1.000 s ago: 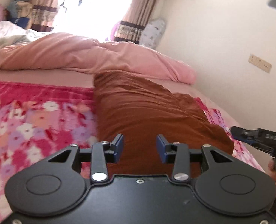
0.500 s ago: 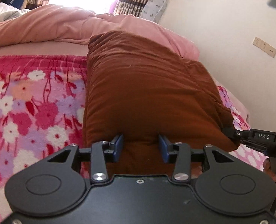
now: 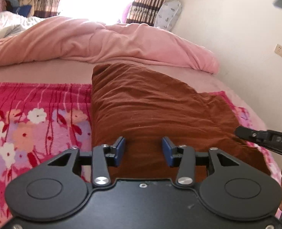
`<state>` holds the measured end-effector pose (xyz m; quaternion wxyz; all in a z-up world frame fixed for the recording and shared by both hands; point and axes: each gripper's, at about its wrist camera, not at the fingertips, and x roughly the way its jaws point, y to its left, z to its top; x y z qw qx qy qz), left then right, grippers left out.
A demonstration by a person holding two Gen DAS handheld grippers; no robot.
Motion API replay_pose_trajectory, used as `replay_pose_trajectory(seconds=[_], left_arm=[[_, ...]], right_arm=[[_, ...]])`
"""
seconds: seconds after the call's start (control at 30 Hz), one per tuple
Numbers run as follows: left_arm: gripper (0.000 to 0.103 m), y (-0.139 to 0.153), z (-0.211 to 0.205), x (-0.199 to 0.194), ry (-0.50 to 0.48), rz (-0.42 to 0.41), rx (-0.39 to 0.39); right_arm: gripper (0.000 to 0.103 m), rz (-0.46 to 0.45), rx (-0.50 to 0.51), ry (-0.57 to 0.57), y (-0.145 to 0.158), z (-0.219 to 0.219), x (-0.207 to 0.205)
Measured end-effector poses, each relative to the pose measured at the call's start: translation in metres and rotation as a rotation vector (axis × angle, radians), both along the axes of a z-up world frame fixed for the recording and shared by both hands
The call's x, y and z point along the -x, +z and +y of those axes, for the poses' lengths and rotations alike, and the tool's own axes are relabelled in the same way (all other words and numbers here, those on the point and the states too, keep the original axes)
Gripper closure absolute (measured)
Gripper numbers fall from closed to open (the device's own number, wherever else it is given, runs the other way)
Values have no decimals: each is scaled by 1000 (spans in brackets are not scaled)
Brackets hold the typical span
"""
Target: Fold large clothes
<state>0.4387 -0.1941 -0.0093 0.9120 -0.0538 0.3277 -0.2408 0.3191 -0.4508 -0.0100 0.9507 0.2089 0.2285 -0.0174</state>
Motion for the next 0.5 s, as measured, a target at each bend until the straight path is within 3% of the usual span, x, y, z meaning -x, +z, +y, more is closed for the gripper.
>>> replay_pose_trajectory(seconds=[0.13, 0.27, 0.5], left_arm=[[51, -5, -3, 0, -1, -20, -6], [50, -7, -4, 1, -4, -28, -9], [50, -3, -3, 4, 8, -15, -10]], right_arm=[[83, 87, 17, -21, -26, -3, -24], [86, 92, -20, -21, -45, -9, -28], [86, 88, 5, -29, -38, -3, -23]])
